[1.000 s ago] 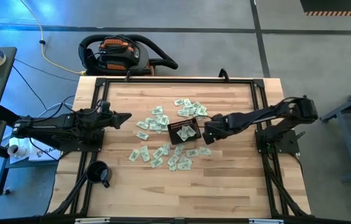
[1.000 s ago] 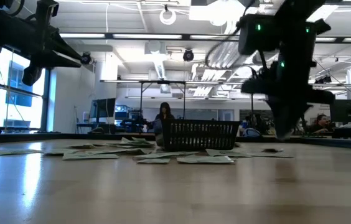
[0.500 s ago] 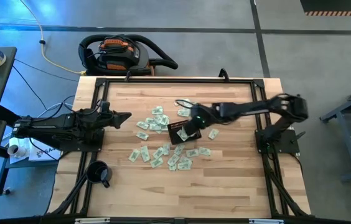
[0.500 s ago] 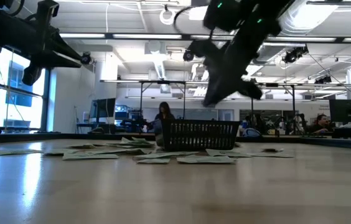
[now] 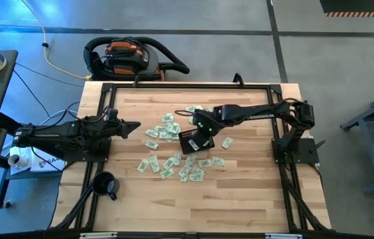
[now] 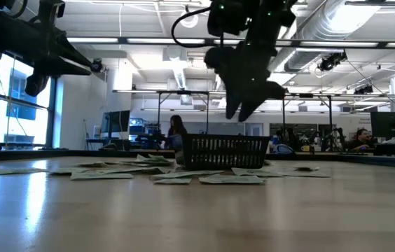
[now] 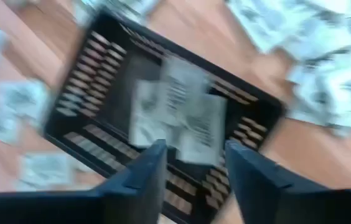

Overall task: Pick and place Stevia / Truvia into bins
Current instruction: Put the green stevia packet into the black bin

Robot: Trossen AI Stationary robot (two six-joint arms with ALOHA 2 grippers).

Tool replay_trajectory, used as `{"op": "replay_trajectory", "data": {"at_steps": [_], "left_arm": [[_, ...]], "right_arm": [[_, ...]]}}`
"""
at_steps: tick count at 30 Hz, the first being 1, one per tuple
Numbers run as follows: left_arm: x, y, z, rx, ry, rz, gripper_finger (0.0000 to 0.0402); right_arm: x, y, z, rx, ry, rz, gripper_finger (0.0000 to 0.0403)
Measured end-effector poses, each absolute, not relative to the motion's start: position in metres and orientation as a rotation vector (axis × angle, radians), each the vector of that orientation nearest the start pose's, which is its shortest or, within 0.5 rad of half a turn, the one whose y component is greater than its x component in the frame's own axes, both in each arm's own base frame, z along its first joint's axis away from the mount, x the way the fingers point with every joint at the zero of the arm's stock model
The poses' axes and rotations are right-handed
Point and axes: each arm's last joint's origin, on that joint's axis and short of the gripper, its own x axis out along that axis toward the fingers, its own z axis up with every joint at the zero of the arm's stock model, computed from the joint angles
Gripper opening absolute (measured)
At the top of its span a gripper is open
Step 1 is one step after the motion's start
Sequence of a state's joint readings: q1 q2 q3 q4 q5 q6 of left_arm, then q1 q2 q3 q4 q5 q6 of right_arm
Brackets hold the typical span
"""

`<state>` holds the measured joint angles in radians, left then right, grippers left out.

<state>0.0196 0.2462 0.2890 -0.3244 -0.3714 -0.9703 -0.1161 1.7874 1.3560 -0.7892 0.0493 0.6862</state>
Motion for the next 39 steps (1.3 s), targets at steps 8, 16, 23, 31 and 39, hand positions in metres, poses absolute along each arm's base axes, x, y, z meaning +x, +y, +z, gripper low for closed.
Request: {"op": "replay_trajectory", "data": {"at_steps": [8, 16, 23, 31, 39], "left_arm": [[0.097, 0.012, 0.212, -0.902, 0.068, 0.491, 0.0111], [0.097, 0.012, 0.212, -0.901, 0.068, 0.492, 0.0111], [0.097, 0.013, 0.212, -0.904, 0.065, 0.496, 0.0111], [0.096, 0.014, 0.212, -0.902, 0.043, 0.532, 0.0111], [0.096, 0.014, 0.212, -0.918, 0.022, 0.559, 0.0111]], "right_arm": [[0.323, -0.012, 0.231, 0.23, 1.413, -0.482, 0.0228], [0.297, -0.002, 0.196, 0.269, 1.547, -0.381, 0.0223], [0.296, 0.001, 0.186, 0.108, 1.545, -0.265, 0.0222], [0.285, -0.021, 0.163, 0.059, 1.569, -0.196, 0.0222], [0.286, -0.034, 0.154, -0.007, 1.502, -0.101, 0.0222]]}}
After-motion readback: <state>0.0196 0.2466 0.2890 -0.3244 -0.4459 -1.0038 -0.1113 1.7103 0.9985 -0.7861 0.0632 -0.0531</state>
